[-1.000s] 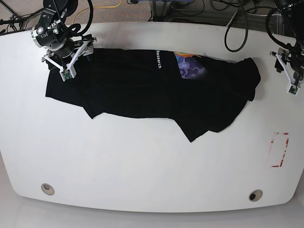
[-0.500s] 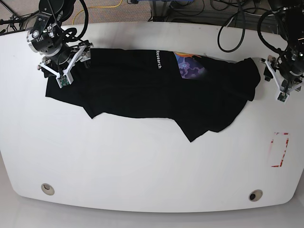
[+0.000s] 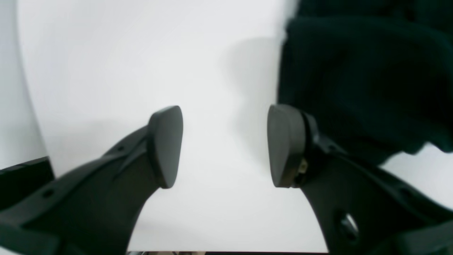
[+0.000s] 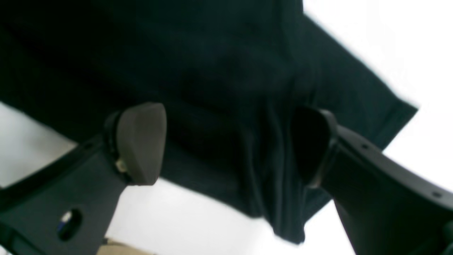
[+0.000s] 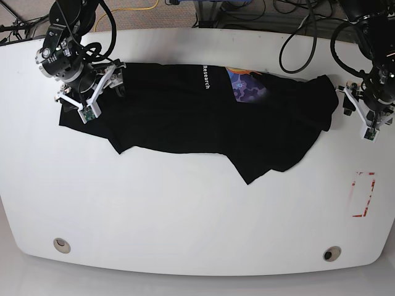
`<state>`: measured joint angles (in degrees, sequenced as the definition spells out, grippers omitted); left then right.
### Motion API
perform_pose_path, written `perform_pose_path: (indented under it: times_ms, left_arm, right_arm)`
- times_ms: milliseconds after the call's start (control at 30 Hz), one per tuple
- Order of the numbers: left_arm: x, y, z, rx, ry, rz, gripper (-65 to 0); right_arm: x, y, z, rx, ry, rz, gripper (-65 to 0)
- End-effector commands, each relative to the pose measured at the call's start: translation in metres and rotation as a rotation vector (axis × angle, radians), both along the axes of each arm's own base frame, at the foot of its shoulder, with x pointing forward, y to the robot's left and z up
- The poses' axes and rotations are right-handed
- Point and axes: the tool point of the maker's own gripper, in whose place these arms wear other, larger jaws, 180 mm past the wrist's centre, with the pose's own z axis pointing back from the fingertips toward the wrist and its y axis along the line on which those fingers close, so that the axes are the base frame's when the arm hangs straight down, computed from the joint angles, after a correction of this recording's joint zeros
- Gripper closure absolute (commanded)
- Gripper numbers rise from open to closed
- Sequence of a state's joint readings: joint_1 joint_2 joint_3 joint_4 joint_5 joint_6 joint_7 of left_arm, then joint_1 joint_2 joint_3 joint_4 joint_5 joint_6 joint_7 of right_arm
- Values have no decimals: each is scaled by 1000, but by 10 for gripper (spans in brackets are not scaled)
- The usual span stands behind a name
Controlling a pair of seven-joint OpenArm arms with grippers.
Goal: Fold the T-shirt properly
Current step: 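Open both grippers and release the shirt edge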
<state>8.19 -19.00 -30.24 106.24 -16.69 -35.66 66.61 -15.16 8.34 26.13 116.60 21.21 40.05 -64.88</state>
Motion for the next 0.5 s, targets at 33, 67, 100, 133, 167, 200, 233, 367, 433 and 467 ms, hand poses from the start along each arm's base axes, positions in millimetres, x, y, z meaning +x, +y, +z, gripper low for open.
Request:
perform_pose_path:
  times_ms: [33,67,100,133,167,200,233,367,433,467]
  left_arm:
    - [2,19,18,39,-40,13,-356]
    - [1,21,20,44,-42,13,-357]
    - [1,23,21,48,-45,13,-357]
    - [0,25,23,52,-48,12,-357]
    - [0,27,24,56,-50,10,-357]
    - [-1,28,25,60,-52,9,-357]
    - [-1,30,26,60,-56,15,-358]
    - [-7,43,33,64,-86,56,-356]
    - [-8,45,35,61,-97,65,-357]
    - [-8,46,35,60,-101,68,-357]
  right_arm:
    - [20,-10,10,47,-53,-16,-523]
    - [22,-11,10,57,-55,-17,-524]
    - [25,-11,11,67,-58,-18,-525]
    - [27,-12,11,76,-60,-20,-527]
    - [30,-13,11,85,-62,-23,-528]
    - [32,-15,11,92,-64,-25,-529]
    - [35,-16,11,99,-65,-28,-530]
    - [46,-44,16,141,-87,-99,-534]
    - [49,-54,17,146,-92,-126,-534]
    - [51,-60,17,148,-95,-140,-535]
